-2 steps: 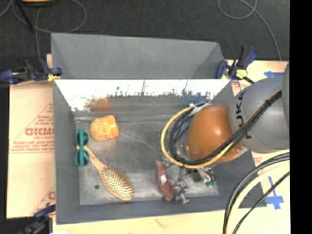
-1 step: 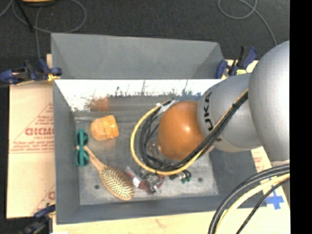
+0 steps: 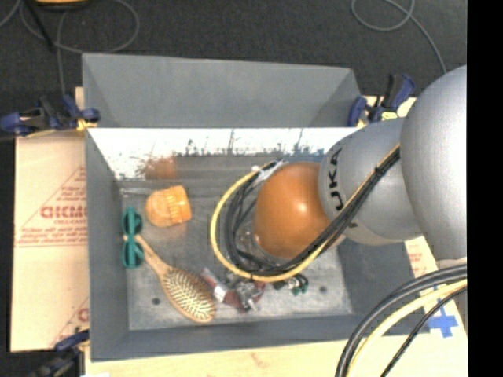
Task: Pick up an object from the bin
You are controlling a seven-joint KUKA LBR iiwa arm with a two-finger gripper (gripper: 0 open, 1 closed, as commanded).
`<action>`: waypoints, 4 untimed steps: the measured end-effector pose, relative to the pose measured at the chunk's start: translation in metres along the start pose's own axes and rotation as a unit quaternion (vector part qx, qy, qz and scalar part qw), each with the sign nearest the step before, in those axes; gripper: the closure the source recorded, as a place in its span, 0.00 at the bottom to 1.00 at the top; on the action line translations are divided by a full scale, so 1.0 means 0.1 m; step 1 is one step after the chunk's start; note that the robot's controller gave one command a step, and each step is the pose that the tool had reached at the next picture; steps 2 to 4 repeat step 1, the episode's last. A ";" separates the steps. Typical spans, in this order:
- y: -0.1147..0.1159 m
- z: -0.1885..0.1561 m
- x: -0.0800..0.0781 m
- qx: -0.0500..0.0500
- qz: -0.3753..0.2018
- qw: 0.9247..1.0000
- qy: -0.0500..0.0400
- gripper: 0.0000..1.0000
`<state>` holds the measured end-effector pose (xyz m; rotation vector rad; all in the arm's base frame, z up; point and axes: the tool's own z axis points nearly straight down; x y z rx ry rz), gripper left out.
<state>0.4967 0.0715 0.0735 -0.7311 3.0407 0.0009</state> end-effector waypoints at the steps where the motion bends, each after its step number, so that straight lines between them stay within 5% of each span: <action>1: -0.08 -1.83 0.11 0.001 -0.025 1.000 0.002 1.00; 4: -0.08 -1.83 0.11 0.001 -0.025 1.000 0.002 1.00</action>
Offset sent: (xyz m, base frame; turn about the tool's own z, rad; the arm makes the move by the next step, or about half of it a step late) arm 0.0000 0.0000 0.0000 0.0000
